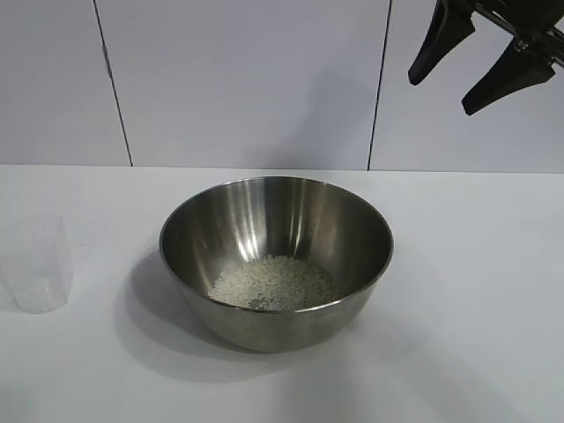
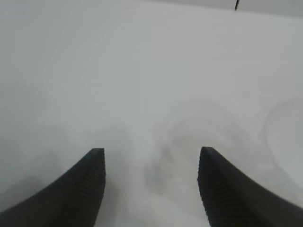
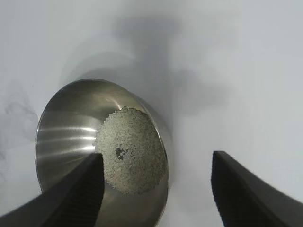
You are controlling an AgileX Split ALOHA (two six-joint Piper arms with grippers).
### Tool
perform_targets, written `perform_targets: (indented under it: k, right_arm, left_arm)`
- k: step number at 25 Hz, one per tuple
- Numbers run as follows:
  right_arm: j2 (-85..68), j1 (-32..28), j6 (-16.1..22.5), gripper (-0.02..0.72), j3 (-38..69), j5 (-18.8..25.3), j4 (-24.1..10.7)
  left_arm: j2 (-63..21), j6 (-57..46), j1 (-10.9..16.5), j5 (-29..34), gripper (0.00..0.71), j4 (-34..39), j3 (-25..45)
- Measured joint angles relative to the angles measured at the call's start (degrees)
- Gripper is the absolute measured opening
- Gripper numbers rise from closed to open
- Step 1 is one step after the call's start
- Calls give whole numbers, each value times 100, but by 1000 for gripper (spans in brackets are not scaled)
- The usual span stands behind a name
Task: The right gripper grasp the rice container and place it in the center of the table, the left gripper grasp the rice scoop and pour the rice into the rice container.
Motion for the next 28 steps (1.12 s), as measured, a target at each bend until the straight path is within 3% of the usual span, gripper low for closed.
perform_targets:
  k: [3,6,10,13,17,19,22,28]
  right_arm:
    - [0,0,-14,452,0,0,0]
    - [0,0,-14,452,0,0,0]
    - [0,0,-16,452,0,0,0]
    - [0,0,-21,452,0,6,0]
    - [0,0,-21,452,0,52,0]
    - [0,0,-21,452,0,66,0]
    - [0,0,-21,452,0,183,0]
    - [0,0,-21,452,0,262,0]
  left_arm:
    - [-616,-432,188,64,380,290,-27]
    - [-1312,-1337,208,1135,377,1468,-383]
    - [-1959,-3615,208,3437,377,3883,-1416]
    - [-2204,-6035,203,4195,377,6341,-2317]
    - [-2224,-9810,203,3862,377,10035,-3630]
    - [-2076,-11363,203,3182,375,10995,-4250]
    - [-1593,-12243,186,2187,371,11402,-4979]
    - [-503,-12797,-13,1436,323,11470,-5475]
